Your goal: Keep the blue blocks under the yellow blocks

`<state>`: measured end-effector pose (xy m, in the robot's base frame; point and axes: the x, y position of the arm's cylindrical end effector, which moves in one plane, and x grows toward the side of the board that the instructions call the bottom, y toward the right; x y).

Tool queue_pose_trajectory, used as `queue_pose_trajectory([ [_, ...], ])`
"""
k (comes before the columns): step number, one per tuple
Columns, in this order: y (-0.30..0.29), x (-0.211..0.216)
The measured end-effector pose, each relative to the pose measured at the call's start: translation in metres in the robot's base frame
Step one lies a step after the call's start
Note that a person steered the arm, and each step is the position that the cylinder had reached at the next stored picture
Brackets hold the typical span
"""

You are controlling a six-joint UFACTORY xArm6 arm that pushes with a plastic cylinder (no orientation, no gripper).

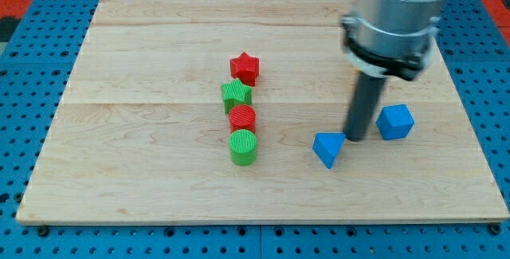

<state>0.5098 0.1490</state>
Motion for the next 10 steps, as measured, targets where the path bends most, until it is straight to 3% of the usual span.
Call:
queue_pose_trajectory([
  [2,0.034,0.019],
  [3,0.089,0.021],
  [5,0.044,-0.024],
  [7,0.033,-0.030],
  [10,-0.020,0.068],
])
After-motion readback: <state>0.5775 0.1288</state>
